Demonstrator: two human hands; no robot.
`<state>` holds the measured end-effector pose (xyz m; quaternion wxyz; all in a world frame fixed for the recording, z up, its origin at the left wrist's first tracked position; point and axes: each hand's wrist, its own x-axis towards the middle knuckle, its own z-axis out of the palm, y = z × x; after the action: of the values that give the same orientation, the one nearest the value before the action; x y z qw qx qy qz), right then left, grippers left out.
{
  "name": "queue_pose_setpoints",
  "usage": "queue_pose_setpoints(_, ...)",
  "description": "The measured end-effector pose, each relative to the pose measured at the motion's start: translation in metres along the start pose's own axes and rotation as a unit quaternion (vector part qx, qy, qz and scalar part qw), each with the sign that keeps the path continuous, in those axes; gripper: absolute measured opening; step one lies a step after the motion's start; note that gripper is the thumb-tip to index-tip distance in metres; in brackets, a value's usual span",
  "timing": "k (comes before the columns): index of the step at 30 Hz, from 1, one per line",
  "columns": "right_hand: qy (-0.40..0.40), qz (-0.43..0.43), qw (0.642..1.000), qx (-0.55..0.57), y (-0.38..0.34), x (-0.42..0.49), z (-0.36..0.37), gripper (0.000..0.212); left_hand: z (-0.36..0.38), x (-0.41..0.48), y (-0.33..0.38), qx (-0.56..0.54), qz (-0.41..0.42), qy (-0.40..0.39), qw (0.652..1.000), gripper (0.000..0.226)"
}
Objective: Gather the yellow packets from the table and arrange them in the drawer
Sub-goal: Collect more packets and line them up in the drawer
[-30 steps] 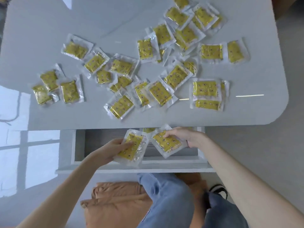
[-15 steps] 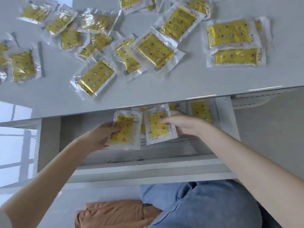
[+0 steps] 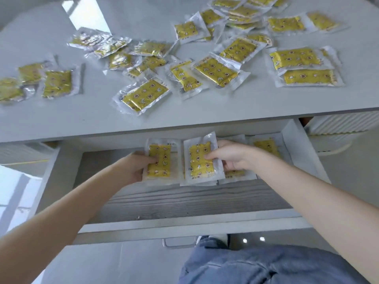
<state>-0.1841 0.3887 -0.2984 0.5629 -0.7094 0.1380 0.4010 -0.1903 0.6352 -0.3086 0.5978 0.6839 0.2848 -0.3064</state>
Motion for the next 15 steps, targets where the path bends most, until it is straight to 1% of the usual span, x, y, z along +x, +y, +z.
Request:
queue_pose_setpoints(3,0.052,0.01,0.998,-0.016,0.0,0.006,0.011,0.034,0.002,0.002,-0.004,0.062,0.026,0.012,0.998,0.025)
queue_pose_setpoints(5,0.089,-0.003,0.995,-0.044,0.001,0.009,0.016,0.038,0.006,0.002,-0.004,0.101,0.052,0.019,0.993,0.023)
queue_pose_setpoints(7,0.123,-0.022,0.987,-0.106,0.001,0.007,0.019,0.04,0.012,0.001,-0.004,0.14,0.082,0.025,0.986,0.022)
queue_pose_setpoints(9,0.157,-0.036,0.967,-0.199,-0.001,0.002,0.021,0.033,0.014,0.001,-0.006,0.176,0.092,0.03,0.98,0.025)
queue_pose_setpoints(10,0.172,-0.041,0.953,-0.245,-0.001,-0.001,0.022,0.027,0.013,0.002,-0.006,0.202,0.095,0.038,0.974,0.029)
queue_pose_setpoints(11,0.185,-0.048,0.939,-0.286,-0.002,-0.003,0.023,0.027,0.011,0.003,-0.006,0.232,0.101,0.047,0.966,0.037)
queue_pose_setpoints(15,0.224,-0.064,0.883,-0.408,-0.003,-0.008,0.025,0.035,0.009,-0.002,0.0,0.356,0.114,0.095,0.922,0.072)
